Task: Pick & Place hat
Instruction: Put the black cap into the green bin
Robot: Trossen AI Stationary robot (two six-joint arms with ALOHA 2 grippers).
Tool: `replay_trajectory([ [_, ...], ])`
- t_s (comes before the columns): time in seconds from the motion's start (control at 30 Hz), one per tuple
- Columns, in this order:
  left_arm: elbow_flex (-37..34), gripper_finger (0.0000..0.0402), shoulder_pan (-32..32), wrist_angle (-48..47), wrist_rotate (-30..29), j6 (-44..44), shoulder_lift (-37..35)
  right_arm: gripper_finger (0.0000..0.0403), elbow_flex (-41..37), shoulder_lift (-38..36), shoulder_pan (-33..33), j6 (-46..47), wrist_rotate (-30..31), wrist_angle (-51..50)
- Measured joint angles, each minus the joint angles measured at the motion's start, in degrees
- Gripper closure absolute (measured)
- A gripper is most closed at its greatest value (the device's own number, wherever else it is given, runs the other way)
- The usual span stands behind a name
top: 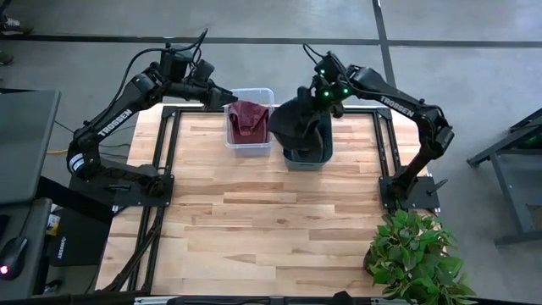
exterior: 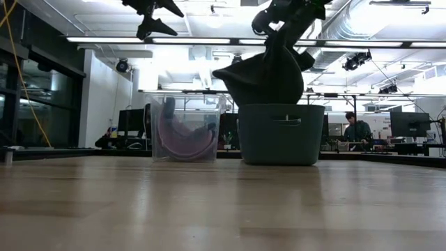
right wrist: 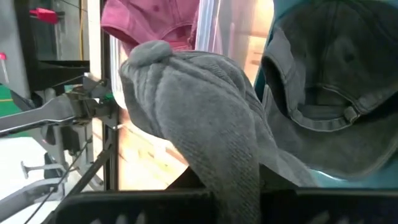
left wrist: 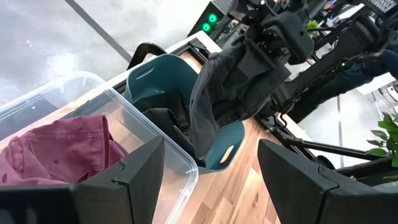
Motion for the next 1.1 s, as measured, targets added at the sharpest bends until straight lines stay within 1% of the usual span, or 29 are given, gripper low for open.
replay_trajectory([
  [0.1,0.0,0.016,0.0,0.0,-0.01,0.07,0.0,0.0403,-1.52,-0.05,0.02,0.75,0.28,0.86],
  [0.23,0.0,0.016,0.0,0.02,-0.02,0.09,0.0,0.0403,-7.11,-0.07,-0.02,2.11,1.16,2.17],
  [0.4,0.0,0.016,0.0,-0.06,-0.04,0.1,0.0,0.0403,-15.66,-0.07,0.0,5.48,4.44,10.85],
  [0.5,0.0,0.016,0.0,-0.62,-0.04,0.04,0.0,0.0403,-19.2,-0.07,-0.01,7.55,7.08,16.31],
  [0.57,0.0,0.016,0.0,-0.74,-0.04,0.03,0.0,0.0403,-20.97,-0.07,-0.06,8.41,9.38,17.9],
  [0.7,0.0,0.016,0.0,-1.32,0.02,0.02,0.0,0.0403,-22.31,-0.07,-0.44,8.51,14.41,17.7],
  [0.9,0.0,0.016,0.0,-1.68,0.04,-0.14,0.0,0.0403,-22.34,-0.07,-0.44,7.07,22.35,16.03],
  [1.1,0.0,0.016,0.0,-1.78,0.02,-0.22,0.0,0.0402,-22.34,-0.07,-0.43,2.79,26.45,14.91],
])
